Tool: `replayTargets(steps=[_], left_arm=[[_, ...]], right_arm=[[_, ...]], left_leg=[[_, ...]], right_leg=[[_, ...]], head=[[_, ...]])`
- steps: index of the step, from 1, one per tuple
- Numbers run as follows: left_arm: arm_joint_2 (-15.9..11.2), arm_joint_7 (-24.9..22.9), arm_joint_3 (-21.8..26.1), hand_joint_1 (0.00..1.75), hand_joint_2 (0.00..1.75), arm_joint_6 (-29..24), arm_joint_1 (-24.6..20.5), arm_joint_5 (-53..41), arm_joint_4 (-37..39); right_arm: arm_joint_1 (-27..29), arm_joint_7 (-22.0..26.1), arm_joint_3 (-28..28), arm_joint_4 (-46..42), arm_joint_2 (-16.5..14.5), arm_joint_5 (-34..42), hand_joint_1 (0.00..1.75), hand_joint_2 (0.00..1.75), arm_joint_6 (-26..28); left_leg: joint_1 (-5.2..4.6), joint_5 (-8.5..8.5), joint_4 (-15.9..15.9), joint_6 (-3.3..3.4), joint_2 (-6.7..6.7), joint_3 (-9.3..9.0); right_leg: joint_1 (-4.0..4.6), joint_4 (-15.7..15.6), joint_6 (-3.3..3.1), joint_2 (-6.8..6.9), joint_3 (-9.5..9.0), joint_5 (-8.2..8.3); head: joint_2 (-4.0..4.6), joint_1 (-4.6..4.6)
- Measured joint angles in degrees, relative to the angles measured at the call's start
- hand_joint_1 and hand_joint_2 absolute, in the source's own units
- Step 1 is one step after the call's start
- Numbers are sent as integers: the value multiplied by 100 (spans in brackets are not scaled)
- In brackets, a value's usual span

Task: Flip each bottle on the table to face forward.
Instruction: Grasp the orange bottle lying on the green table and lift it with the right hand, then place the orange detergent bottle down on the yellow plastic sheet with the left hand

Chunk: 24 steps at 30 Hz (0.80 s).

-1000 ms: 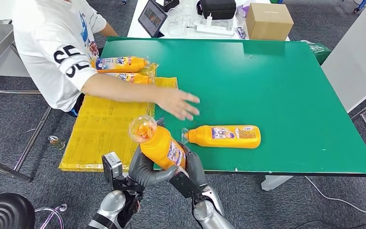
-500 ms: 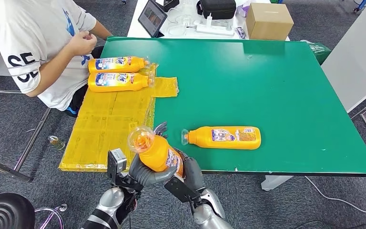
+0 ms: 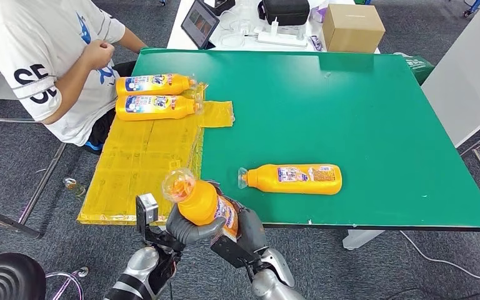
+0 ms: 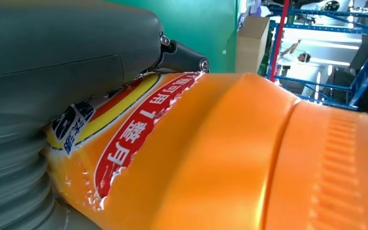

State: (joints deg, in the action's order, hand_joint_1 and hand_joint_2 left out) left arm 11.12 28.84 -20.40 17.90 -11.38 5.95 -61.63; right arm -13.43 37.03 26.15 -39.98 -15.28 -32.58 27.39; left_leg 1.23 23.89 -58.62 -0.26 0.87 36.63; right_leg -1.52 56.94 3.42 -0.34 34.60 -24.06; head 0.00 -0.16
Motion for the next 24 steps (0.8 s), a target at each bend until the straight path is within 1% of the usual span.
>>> replayTargets(steps=[3,4,6,7,8,10,11,13,16,18,20,22,24], left_arm=[[-20,-28,22,175,175,140,-2,158,9],[-22,-33,26,175,175,159,-2,181,10],[-23,-45,38,175,175,178,-3,216,10],[-23,-52,46,175,175,184,-4,234,10],[-23,-61,53,175,175,178,-6,250,10],[-22,-85,56,175,175,72,-15,223,7],[-20,-97,53,175,175,-37,-20,177,1],[-17,-100,53,175,175,-375,-50,27,-33],[-9,-23,110,175,175,-1093,-203,-290,-124],[-6,16,209,175,175,-1481,-363,-445,-162],[-5,30,304,175,175,-1632,-503,-496,-180],[5,66,374,175,175,-1780,-591,-565,-193],[23,142,459,175,175,-2159,-676,-745,-197]], right_arm=[[-3,19,11,4,0,-22,172,175,72],[-4,21,13,5,0,-25,147,175,81],[-8,23,15,7,0,-25,60,175,105],[-11,23,16,7,-1,-26,18,131,133],[-18,23,17,7,-1,-25,0,87,160],[-48,26,19,2,-3,17,0,0,143],[-68,31,18,-16,-3,92,0,0,60],[-76,57,3,-152,3,405,0,0,-310],[41,106,-48,-689,54,1087,0,0,-1146],[155,94,-83,-1158,110,1404,0,0,-1597],[251,57,-112,-1539,159,1522,0,0,-1799],[323,61,-131,-1804,190,1592,0,0,-1879],[384,138,-142,-2058,209,1710,0,0,-1973]], left_leg=[[0,0,0,0,0,0],[0,0,0,0,0,0],[0,0,0,0,0,0],[0,0,0,0,0,0],[0,0,0,0,0,0],[0,-1,0,0,0,0],[0,-1,0,0,0,0],[0,-3,0,0,1,0],[0,-6,0,2,3,0],[0,-6,0,2,3,0],[0,-6,0,2,3,0],[0,-6,0,2,3,0],[0,-6,-1,2,2,0]], right_leg=[[0,0,0,0,0,0],[0,0,0,0,-1,0],[0,0,0,0,-1,0],[0,0,0,0,-1,0],[0,0,0,0,-1,0],[0,0,0,0,-1,0],[0,0,0,0,-1,1],[0,0,0,1,0,2],[0,1,0,4,-2,2],[0,1,0,3,-3,3],[0,1,0,3,-3,3],[0,2,0,4,-3,3],[0,2,1,3,-2,3]], head=[[0,1],[0,0],[0,1],[0,-1],[0,1],[0,-1],[0,0],[0,-1],[0,-1],[0,-1],[0,-1],[0,-2],[0,-3]])
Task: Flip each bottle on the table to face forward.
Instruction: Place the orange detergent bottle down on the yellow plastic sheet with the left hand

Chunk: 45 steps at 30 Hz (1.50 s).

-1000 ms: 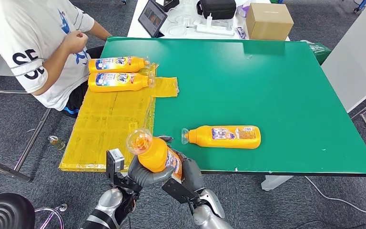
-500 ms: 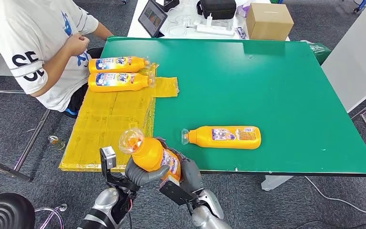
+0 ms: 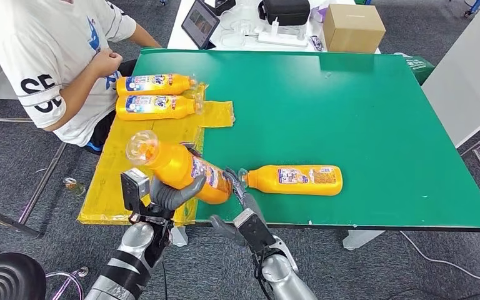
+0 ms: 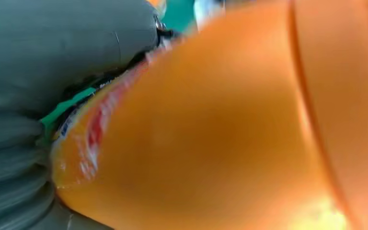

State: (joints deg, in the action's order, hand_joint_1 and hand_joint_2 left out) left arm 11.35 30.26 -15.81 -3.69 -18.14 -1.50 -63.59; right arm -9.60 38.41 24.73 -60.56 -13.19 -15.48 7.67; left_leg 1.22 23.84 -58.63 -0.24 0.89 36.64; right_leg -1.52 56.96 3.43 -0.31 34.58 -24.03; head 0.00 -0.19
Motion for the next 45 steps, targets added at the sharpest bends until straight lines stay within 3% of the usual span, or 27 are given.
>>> replayTargets(steps=[5,8,16,20,24,31,45], left_arm=[[-47,123,441,175,175,-1341,-384,-656,102],[-149,104,701,175,175,-2040,-751,-1351,290],[-299,32,977,175,175,-2444,-1138,-1968,721],[-397,-472,964,175,175,-3124,-1385,-3491,1248],[-531,-892,905,175,175,-3402,-1657,-4626,2107],[-709,-1488,759,175,175,-3228,-1774,-5621,3128],[-887,-1603,425,175,175,-2984,-1896,-6382,3693]], right_arm=[[95,133,-36,-874,57,315,0,0,-104],[236,155,-144,-1426,64,430,0,0,340],[396,169,-297,-2166,66,510,0,0,836],[424,169,-356,-2479,51,766,0,175,1665],[438,170,-452,-2672,22,837,0,175,1935],[464,169,-577,-2728,-16,922,0,175,1930],[490,169,-722,-2717,-69,975,0,175,1806]], left_leg=[[2,-1,-1,-1,-10,0],[3,-3,-1,-3,-6,0],[0,-3,-1,-3,-10,1],[1,-3,-1,-3,-9,0],[1,-3,-1,-3,-27,-5],[1,-3,-1,-4,-27,-3],[2,0,2,-5,-29,-34]], right_leg=[[1,0,-2,-4,10,2],[2,1,-2,-3,6,2],[0,2,-1,-5,7,2],[0,2,-2,-5,8,2],[1,2,-2,-9,8,3],[0,3,-2,-9,7,2],[2,3,-3,-10,-22,2]], head=[[0,2],[0,3],[0,2],[0,2],[0,4],[0,3],[0,2]])
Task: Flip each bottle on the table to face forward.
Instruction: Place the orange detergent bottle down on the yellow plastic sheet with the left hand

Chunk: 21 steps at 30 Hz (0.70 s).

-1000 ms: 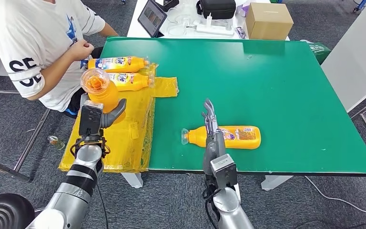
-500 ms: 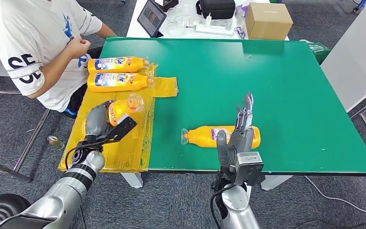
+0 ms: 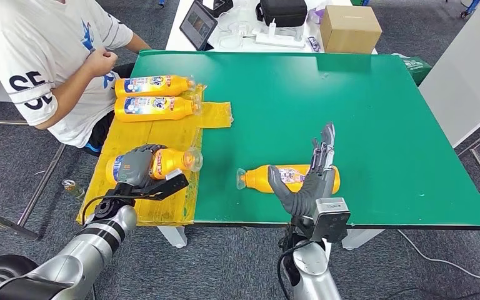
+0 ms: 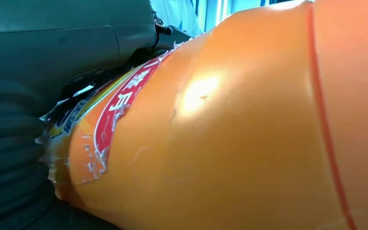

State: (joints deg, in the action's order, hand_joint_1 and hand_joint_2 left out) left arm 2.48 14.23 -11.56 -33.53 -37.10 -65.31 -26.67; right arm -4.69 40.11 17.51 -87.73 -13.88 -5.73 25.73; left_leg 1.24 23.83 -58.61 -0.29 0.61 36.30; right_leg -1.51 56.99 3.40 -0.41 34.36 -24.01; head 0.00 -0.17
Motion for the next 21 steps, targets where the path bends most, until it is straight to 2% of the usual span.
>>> replayTargets(steps=[13,21], left_arm=[[-58,-72,-283,175,175,156,74,-734,175],[-98,-843,-634,175,175,333,19,-1779,257]], right_arm=[[1,0,-68,167,-9,78,0,175,-243],[0,-2,-96,362,-31,95,0,175,-345]], left_leg=[[0,0,0,0,0,-10],[0,1,0,-1,1,-10]], right_leg=[[0,0,0,0,-11,0],[0,0,-1,2,-14,-1]], head=[[0,1],[0,-1]])
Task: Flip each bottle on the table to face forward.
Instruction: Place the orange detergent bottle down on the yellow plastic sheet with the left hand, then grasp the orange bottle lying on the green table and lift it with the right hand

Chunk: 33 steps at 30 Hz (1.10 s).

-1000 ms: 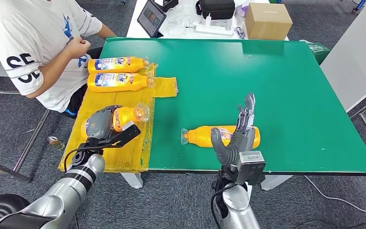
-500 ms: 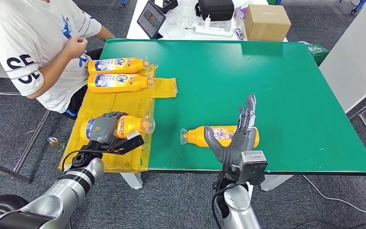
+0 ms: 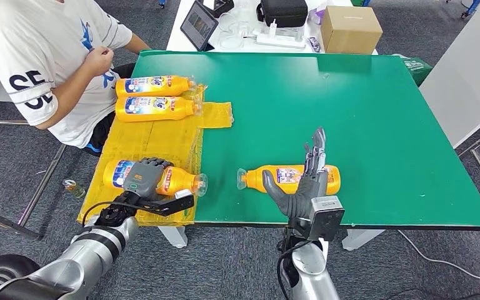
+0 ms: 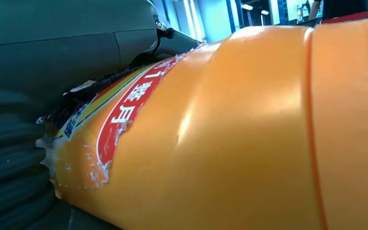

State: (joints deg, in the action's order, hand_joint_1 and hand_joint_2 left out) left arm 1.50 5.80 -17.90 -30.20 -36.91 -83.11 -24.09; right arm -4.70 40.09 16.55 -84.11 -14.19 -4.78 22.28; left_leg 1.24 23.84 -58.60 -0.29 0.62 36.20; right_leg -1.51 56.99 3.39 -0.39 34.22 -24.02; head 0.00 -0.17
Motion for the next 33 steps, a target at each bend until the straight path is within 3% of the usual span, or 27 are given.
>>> replayTargets(steps=[5,9,13,23,33], left_arm=[[-9,-156,-91,175,175,71,-44,-193,19],[11,216,27,0,175,754,-178,613,76],[76,518,399,0,0,1365,-244,1255,79],[114,1200,1078,0,0,3319,-367,2497,84],[23,1642,1316,0,0,3996,-376,3055,108]], right_arm=[[0,-11,-7,28,-10,4,0,175,-31],[3,-86,-87,153,-60,-6,0,175,-86],[0,-134,-128,191,-108,-32,0,175,-138],[-195,-337,-170,697,-122,-83,0,175,-519],[-423,-295,-179,1181,-120,-80,0,175,-573]], left_leg=[[0,0,0,-1,0,-2],[1,-4,1,-2,-2,-14],[0,-4,1,-2,0,-15],[-1,-2,5,-4,51,-64],[-2,1,5,-5,53,-95]], right_leg=[[0,0,0,0,-2,0],[1,0,-6,0,-8,6],[0,0,-5,0,-13,5],[-1,-1,-2,26,-84,-10],[0,-1,-2,26,-114,-10]], head=[[0,1],[0,1],[0,2],[0,2],[0,2]])
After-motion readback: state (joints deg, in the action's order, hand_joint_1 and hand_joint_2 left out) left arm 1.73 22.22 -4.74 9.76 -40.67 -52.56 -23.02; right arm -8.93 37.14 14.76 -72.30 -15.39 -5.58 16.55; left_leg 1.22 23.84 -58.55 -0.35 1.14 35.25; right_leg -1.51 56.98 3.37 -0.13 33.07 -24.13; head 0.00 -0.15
